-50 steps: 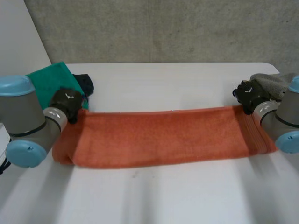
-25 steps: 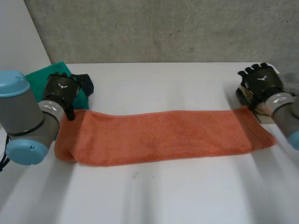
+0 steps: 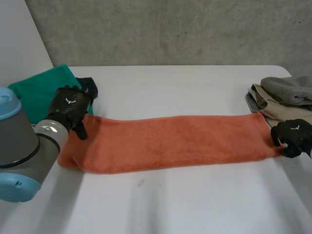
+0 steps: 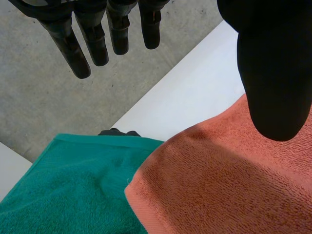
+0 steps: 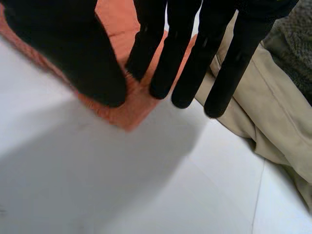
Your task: Fold the laundry.
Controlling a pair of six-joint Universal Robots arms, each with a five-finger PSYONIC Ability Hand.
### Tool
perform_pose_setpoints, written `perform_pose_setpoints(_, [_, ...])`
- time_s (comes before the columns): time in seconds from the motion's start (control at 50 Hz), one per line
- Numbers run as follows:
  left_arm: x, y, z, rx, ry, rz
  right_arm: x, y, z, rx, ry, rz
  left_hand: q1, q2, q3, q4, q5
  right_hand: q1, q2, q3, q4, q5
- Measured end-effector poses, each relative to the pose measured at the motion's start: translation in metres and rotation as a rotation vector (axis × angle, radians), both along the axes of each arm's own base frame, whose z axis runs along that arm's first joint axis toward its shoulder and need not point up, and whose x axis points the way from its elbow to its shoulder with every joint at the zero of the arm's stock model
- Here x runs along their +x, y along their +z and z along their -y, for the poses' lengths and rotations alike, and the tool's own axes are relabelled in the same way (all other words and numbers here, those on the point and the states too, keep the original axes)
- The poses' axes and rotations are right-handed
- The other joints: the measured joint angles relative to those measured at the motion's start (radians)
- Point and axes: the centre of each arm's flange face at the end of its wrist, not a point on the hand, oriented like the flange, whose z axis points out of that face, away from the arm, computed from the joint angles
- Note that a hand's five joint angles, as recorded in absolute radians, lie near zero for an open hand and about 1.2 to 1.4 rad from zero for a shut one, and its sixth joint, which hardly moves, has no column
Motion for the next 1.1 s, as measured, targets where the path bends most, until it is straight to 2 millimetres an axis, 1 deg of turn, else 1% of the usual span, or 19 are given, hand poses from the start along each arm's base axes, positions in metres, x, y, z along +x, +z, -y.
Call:
perform_pose_setpoints(0.02, [0.000,0.000,0.000,0.000,-0.001,0.000,-0.002,-0.001,0.002,-0.007,-0.007,-0.006,0.000,0.000,0.000,0.000,0.000,0.062,0.108,0.110,0.112,0.109])
perform_pose_setpoints(0.12, [-0.002,0.002,-0.002,-0.008,-0.007,-0.001,-0.027,0.000,0.014,-0.050,-0.103,-0.050,0.000,0.000,0.000,0.000,0.000,0.062,0.114,0.136,0.145,0.120])
perform_pose_setpoints(0.28, [-0.003,0.010,-0.004,-0.027,-0.009,-0.007,-0.085,0.026,0.025,-0.141,-0.272,-0.207,0.000,0.000,0.000,0.000,0.000,0.062,0.114,0.137,0.146,0.129])
perform_pose_setpoints(0.36, [-0.002,0.011,-0.006,-0.028,-0.008,-0.007,-0.094,0.036,0.026,-0.168,-0.295,-0.280,0.000,0.000,0.000,0.000,0.000,0.062,0.114,0.137,0.146,0.133])
perform_pose_setpoints(0.42, [0.000,0.012,-0.007,-0.030,-0.005,-0.008,-0.074,0.052,0.026,-0.222,-0.255,-0.297,0.000,0.000,0.000,0.000,0.000,0.062,0.114,0.140,0.147,0.136])
perform_pose_setpoints(0.46, [0.001,0.014,-0.007,-0.033,-0.002,-0.009,-0.048,0.065,0.024,-0.270,-0.201,-0.274,0.000,0.000,0.000,0.000,0.000,0.062,0.114,0.140,0.148,0.137])
perform_pose_setpoints(0.52, [0.003,0.018,-0.007,-0.043,0.004,-0.012,0.010,0.086,0.013,-0.350,-0.081,-0.191,0.000,0.000,0.000,0.000,0.000,0.062,0.115,0.141,0.149,0.138])
perform_pose_setpoints(0.54, [0.003,0.018,-0.007,-0.044,0.005,-0.012,0.016,0.088,0.012,-0.357,-0.068,-0.181,0.000,0.000,0.000,0.000,0.000,0.062,0.116,0.141,0.149,0.138])
perform_pose_setpoints(0.56, [0.003,0.020,-0.008,-0.050,0.006,-0.015,0.046,0.096,0.003,-0.393,0.001,-0.130,0.000,0.000,0.000,0.000,0.000,0.062,0.116,0.141,0.149,0.138])
perform_pose_setpoints(0.62, [0.004,0.025,-0.009,-0.060,0.008,-0.021,0.106,0.106,-0.021,-0.458,0.156,-0.034,0.000,0.000,0.000,0.000,0.000,0.062,0.116,0.141,0.149,0.138])
perform_pose_setpoints(0.74, [0.005,0.028,-0.013,-0.064,0.008,-0.036,0.217,0.092,-0.087,-0.516,0.503,0.102,0.000,0.000,0.000,0.000,0.000,0.062,0.116,0.141,0.149,0.138])
perform_pose_setpoints(0.82, [0.004,0.026,-0.015,-0.057,0.005,-0.043,0.275,0.058,-0.139,-0.491,0.724,0.151,0.000,0.000,0.000,0.000,0.000,0.062,0.116,0.141,0.149,0.138])
perform_pose_setpoints(0.9, [0.003,0.025,-0.016,-0.051,0.001,-0.045,0.300,0.023,-0.170,-0.435,0.836,0.148,0.000,0.000,0.000,0.000,0.000,0.062,0.116,0.141,0.149,0.138])
perform_pose_setpoints(0.94, [0.003,0.024,-0.016,-0.049,0.000,-0.045,0.304,0.014,-0.176,-0.417,0.857,0.140,0.000,0.000,0.000,0.000,0.000,0.062,0.116,0.141,0.149,0.138])
perform_pose_setpoints(0.98, [0.001,0.024,-0.016,-0.050,-0.005,-0.046,0.306,-0.002,-0.185,-0.383,0.875,0.120,0.000,0.000,0.000,0.000,0.000,-0.148,-0.158,-0.138,-0.133,-0.128])
perform_pose_setpoints(1.0, [0.001,0.024,-0.016,-0.051,-0.005,-0.046,0.306,-0.002,-0.185,-0.381,0.874,0.120,0.000,0.000,0.000,0.000,0.000,-0.186,-0.197,-0.177,-0.172,-0.166])
perform_pose_setpoints(1.02, [-0.001,0.024,-0.016,-0.055,-0.012,-0.047,0.304,0.000,-0.184,-0.370,0.858,0.125,0.000,0.000,0.000,0.000,0.000,-0.460,-0.475,-0.448,-0.444,-0.443])
perform_pose_setpoints(1.04, [-0.003,0.025,-0.017,-0.058,-0.018,-0.049,0.301,0.003,-0.182,-0.364,0.840,0.133,0.000,0.000,0.000,0.000,0.000,-0.613,-0.631,-0.582,-0.577,-0.583])
perform_pose_setpoints(1.1, [-0.008,0.027,-0.018,-0.066,-0.032,-0.052,0.292,0.015,-0.173,-0.354,0.783,0.157,0.000,0.000,0.000,0.000,0.000,-0.784,-0.804,-0.781,-0.779,-0.775])
